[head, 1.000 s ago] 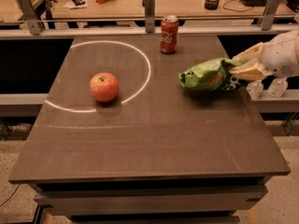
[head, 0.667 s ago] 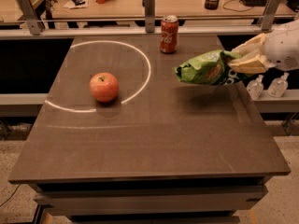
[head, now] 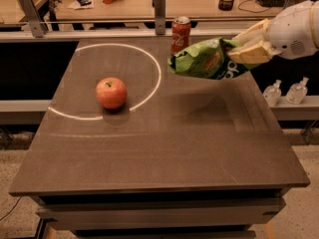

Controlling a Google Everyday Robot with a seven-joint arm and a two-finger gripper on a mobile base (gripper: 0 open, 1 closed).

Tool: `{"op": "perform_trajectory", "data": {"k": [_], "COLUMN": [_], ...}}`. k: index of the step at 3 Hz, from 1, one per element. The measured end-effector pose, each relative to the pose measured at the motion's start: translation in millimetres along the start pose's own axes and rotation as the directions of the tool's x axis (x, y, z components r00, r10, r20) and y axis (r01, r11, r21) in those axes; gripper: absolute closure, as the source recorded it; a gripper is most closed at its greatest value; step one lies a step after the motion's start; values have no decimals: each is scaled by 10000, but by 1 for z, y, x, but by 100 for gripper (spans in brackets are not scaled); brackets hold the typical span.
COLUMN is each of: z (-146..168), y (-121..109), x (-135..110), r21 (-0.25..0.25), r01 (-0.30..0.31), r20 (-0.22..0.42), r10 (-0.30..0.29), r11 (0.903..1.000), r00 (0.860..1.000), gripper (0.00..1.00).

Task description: Move green rice chip bag near apple

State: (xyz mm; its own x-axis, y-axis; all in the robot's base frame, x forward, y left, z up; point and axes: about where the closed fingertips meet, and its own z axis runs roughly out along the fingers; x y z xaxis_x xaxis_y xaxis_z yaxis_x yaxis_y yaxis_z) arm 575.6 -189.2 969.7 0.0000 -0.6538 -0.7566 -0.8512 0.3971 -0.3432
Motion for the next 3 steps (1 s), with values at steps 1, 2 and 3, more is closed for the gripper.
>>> {"op": "perform_trajectory", "data": {"k": [1, 2, 3], "z": [22, 48, 77], "y": [-1, 5, 16], "x": [-21, -37, -56], "r21": [-539, -1127, -2213], "r01": [-148, -631, -1083], "r20": [524, 984, 1489], "r10": [176, 743, 1433], "r11": [9984, 9916, 9692], "r00": [9985, 9924, 9784], "gripper": [100, 100, 100]}}
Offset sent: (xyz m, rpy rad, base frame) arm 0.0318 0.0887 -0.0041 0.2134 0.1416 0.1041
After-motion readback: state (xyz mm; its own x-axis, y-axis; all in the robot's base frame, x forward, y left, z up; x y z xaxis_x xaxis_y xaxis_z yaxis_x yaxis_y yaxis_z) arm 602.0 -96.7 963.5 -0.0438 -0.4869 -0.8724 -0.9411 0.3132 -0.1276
